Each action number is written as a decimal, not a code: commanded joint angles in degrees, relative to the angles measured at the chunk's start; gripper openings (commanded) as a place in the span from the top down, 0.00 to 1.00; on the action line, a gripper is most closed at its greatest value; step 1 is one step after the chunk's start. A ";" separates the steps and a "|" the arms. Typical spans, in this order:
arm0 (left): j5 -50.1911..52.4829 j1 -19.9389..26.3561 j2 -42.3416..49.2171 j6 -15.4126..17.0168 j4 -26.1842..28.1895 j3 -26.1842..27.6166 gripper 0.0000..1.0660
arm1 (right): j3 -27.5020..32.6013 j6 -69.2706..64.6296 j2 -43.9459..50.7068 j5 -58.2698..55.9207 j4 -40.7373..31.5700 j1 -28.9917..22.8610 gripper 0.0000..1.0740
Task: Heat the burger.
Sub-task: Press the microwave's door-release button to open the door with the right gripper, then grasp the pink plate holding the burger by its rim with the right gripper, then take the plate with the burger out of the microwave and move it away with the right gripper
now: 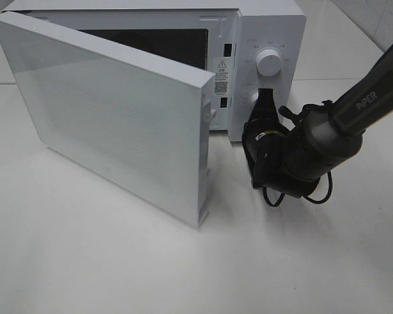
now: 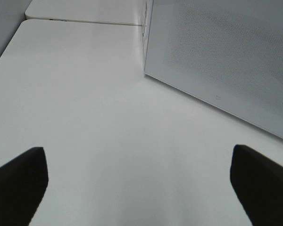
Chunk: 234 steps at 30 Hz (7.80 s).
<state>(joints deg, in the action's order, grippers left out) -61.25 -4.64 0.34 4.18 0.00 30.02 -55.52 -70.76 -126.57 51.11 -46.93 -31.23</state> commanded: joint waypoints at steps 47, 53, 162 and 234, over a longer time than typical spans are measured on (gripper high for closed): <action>0.17 0.23 0.80 0.11 0.00 0.06 0.08 | 10.83 10.37 14.84 -8.31 5.56 -5.61 1.00; 0.17 0.23 0.80 0.11 0.00 0.06 0.08 | 13.24 24.41 21.60 -17.65 8.88 -5.44 1.00; 0.17 0.23 0.80 0.11 0.00 0.06 0.08 | -35.81 124.27 2.64 -69.10 72.25 -6.99 0.20; 0.17 0.23 0.80 0.11 0.00 0.06 0.08 | -42.80 125.36 -1.78 -73.80 59.53 -8.31 1.00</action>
<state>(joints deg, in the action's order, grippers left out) -61.25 -4.64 0.34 4.18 0.00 30.02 -100.61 55.12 -131.26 -26.30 11.80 -39.30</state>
